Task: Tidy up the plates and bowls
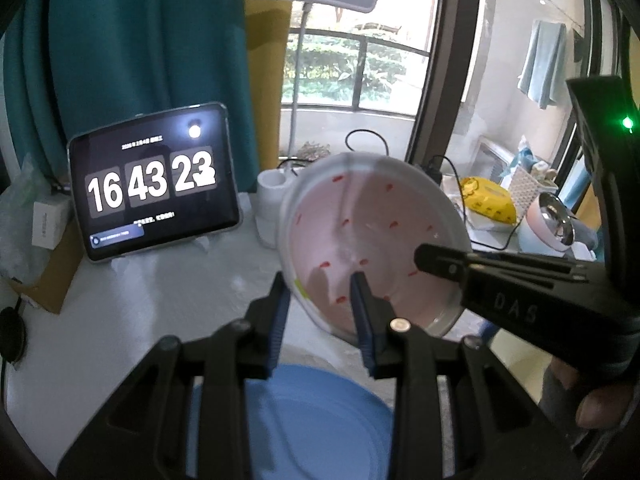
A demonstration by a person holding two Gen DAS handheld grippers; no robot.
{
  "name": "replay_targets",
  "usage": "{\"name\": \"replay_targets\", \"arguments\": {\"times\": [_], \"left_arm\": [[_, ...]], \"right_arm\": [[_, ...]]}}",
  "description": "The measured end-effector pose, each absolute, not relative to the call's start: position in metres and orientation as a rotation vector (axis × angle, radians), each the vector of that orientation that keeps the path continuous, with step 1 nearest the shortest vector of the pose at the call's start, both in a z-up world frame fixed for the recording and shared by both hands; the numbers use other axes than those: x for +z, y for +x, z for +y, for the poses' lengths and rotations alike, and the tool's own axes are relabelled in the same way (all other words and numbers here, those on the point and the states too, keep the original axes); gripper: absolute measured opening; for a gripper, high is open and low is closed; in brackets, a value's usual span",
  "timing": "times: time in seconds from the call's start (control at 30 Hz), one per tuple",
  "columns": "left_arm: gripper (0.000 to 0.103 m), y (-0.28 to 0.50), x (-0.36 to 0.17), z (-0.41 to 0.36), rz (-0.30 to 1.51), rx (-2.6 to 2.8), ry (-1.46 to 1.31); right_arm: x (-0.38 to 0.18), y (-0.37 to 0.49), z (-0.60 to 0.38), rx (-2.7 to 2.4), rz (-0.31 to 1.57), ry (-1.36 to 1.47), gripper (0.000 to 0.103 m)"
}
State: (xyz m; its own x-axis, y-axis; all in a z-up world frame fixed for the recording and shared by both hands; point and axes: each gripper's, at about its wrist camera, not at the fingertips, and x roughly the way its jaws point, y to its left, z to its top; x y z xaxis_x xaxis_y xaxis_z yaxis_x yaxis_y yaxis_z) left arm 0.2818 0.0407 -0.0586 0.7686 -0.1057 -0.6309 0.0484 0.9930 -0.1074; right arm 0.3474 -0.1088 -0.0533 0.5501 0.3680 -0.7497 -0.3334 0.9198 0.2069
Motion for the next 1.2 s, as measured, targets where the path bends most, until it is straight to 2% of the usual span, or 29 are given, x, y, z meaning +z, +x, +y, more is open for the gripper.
{"name": "replay_targets", "arguments": {"times": [1.2], "left_arm": [[0.031,0.236,-0.053,-0.061,0.712,-0.189,-0.029]], "right_arm": [[-0.046,0.295,-0.22,0.348,0.877,0.126,0.014]]}}
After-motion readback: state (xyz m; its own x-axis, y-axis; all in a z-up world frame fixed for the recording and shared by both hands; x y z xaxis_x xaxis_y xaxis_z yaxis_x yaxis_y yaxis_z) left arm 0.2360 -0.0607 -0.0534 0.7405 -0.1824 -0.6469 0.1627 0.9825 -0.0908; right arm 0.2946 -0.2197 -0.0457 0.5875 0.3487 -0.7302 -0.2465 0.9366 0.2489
